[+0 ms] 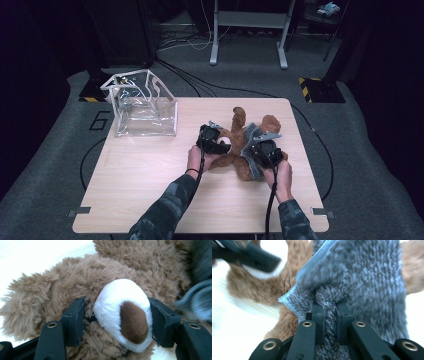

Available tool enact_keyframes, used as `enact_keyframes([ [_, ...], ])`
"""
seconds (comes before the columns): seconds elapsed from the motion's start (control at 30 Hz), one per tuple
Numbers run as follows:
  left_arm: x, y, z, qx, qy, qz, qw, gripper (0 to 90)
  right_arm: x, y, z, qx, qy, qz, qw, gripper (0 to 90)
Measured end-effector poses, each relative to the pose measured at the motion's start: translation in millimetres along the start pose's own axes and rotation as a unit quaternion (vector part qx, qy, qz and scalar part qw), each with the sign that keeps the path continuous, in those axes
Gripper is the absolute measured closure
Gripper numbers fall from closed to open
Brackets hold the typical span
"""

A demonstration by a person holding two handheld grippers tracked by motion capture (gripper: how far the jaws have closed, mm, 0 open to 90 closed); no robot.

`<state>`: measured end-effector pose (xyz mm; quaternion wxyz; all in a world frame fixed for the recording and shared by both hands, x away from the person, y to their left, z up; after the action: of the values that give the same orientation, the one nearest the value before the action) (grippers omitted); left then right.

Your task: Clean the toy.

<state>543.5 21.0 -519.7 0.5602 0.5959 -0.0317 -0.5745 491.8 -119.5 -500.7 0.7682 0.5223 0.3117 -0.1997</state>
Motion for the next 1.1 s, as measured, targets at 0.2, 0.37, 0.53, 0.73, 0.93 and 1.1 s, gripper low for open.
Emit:
enact_keyframes([
  [0.2,0.4,-0.2,-0.3,0.001,-0.002,0.0,1.0,36.3,16.5,-19.3,-6.0,-0.005,-0.003,-0.015,0.9999,81.1],
  [0.37,0.7,0.3,-0.4,-0.004,-0.005,0.003,1.0,36.3,27.9,-42.7,-3.6,-0.015,-0.007,-0.052,0.9985,81.1],
  [0.53,-0.2,0.8,-1.7,-0.006,-0.006,0.004,1.0,36.3,16.7,-42.7,4.0,0.011,0.012,-0.072,0.9973,80.5],
  [0.73,-0.1,1.3,-1.5,-0.007,-0.006,0.004,0.9999,36.3,-16.0,-1.8,3.7,0.051,0.053,-0.023,0.997,80.2],
  [0.93,-0.5,0.7,-1.4,-0.006,-0.006,0.001,1.0,36.3,-3.1,11.0,-18.0,0.035,0.055,-0.032,0.9974,80.0],
  [1.1,0.2,0.4,-1.6,-0.006,-0.004,0.006,1.0,36.3,22.1,-4.6,-41.7,0.019,0.053,-0.062,0.9965,80.3],
])
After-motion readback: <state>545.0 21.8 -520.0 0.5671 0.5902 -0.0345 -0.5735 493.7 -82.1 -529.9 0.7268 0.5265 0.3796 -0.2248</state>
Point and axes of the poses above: each handheld gripper's, and its own axes: x roughly forward along the jaws, y roughly out of its top, z roughly to its right, the point moved 9 cm from there along x, roughly forward along the jaws, and after that the axes turned 13 degrees about -y, right-handed, at the moved point
